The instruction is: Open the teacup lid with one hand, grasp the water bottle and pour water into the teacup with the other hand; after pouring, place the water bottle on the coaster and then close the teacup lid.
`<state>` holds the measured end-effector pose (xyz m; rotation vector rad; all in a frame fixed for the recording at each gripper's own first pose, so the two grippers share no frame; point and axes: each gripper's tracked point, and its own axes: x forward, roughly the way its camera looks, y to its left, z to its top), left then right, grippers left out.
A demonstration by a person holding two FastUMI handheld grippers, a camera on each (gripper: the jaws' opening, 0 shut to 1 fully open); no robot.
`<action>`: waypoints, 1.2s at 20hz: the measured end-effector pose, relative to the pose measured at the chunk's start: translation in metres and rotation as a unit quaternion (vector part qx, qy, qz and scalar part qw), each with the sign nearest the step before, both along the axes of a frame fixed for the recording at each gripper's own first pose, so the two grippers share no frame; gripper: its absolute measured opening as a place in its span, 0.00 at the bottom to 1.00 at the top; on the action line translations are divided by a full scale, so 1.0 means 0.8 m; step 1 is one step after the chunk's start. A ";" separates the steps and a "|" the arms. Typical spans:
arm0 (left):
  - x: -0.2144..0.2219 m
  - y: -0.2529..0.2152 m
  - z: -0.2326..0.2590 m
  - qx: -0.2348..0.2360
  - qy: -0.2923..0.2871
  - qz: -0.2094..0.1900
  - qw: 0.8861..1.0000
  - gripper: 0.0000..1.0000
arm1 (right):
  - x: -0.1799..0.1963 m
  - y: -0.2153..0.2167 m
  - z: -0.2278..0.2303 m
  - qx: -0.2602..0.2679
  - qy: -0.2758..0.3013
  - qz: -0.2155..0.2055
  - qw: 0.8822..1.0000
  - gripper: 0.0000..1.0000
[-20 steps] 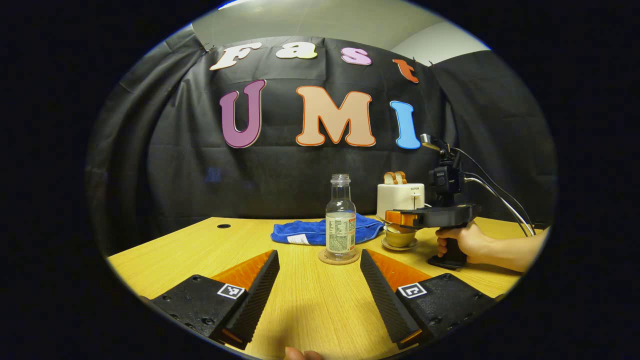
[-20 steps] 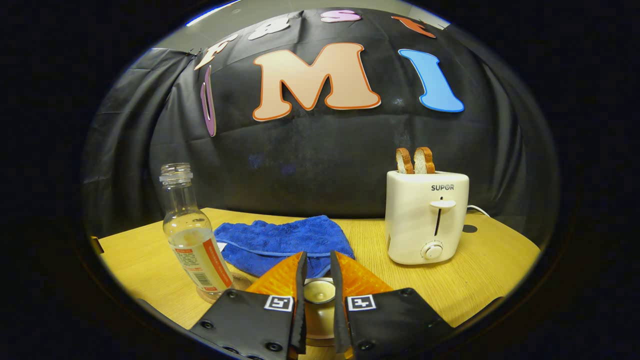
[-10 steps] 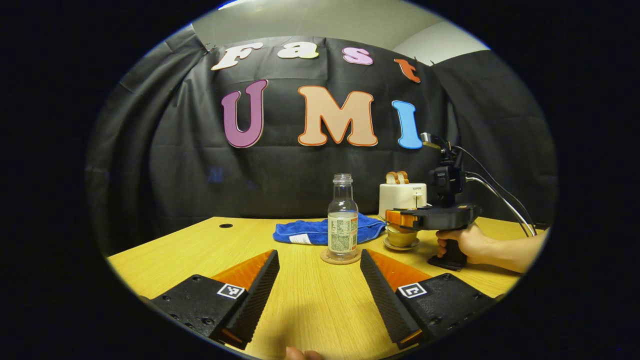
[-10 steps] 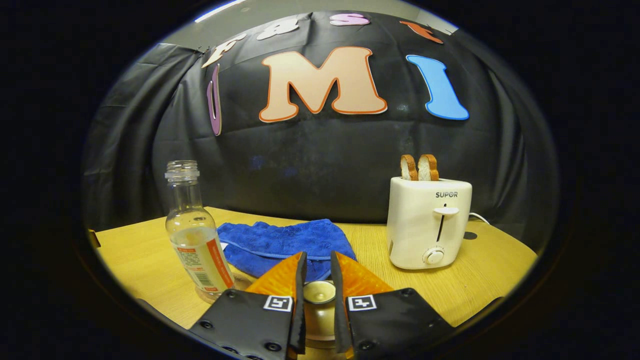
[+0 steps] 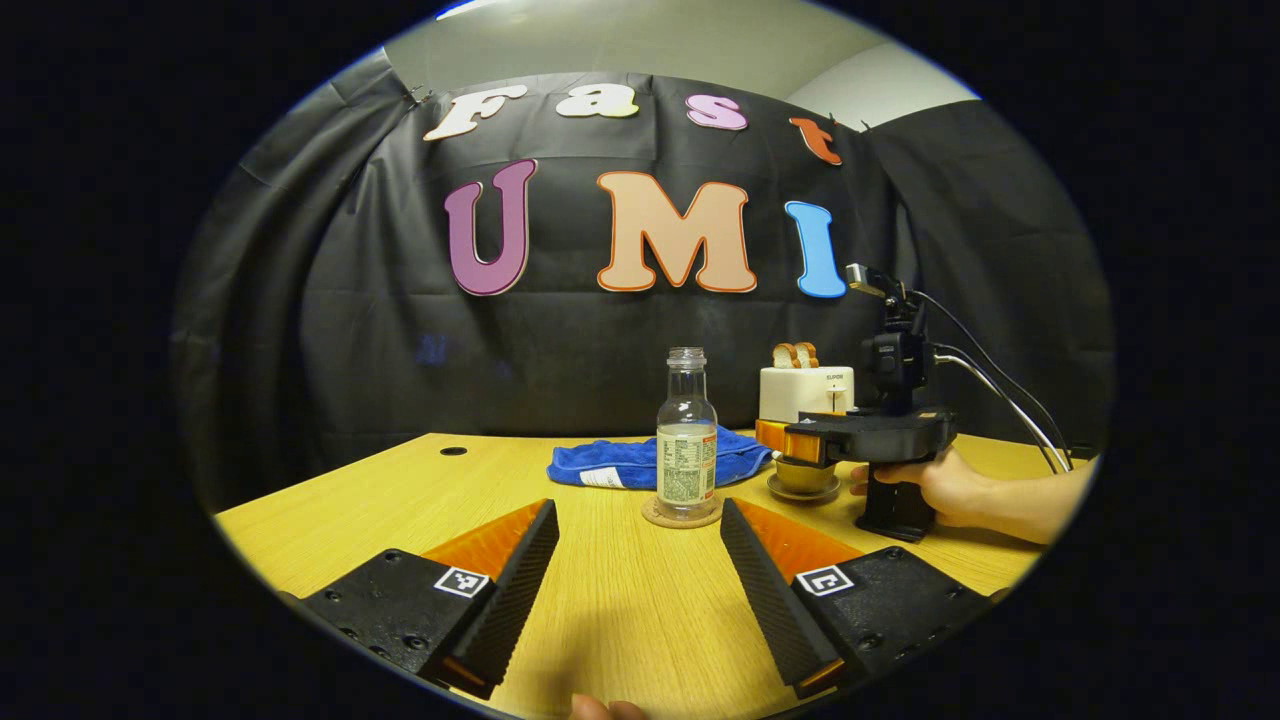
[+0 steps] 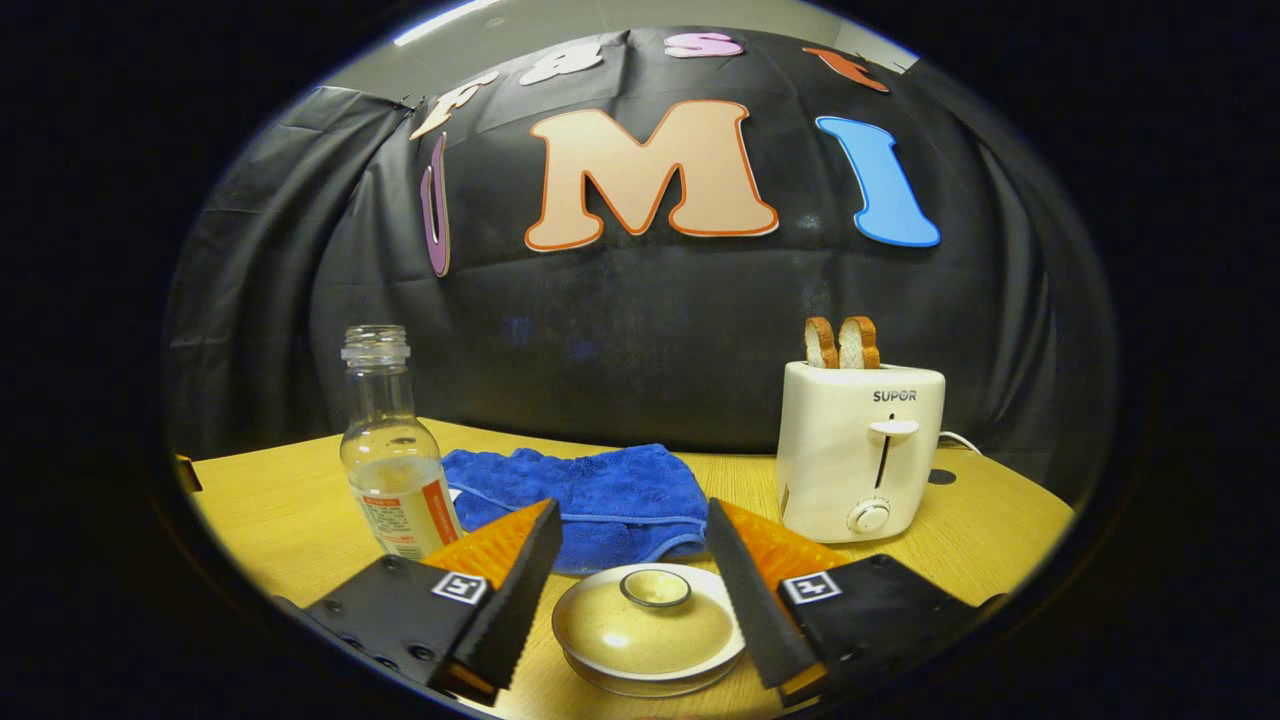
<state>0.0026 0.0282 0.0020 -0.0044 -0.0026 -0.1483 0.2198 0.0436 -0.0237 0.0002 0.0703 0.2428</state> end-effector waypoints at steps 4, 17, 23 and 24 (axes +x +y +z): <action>0.002 0.001 0.000 0.000 0.000 0.003 1.000 0.95 | -0.004 -0.014 0.009 0.004 -0.026 -0.025 0.999 0.96; 0.007 0.013 -0.003 0.000 0.001 0.039 0.999 0.95 | -0.115 -0.039 0.019 0.003 -0.032 -0.054 0.998 0.99; 0.004 0.010 -0.007 0.001 0.001 0.042 0.999 0.95 | -0.204 -0.048 0.025 0.003 -0.036 -0.069 0.997 0.99; 0.002 0.007 -0.008 0.000 0.001 0.043 0.999 0.95 | -0.215 -0.054 0.024 0.001 -0.035 -0.082 0.996 0.99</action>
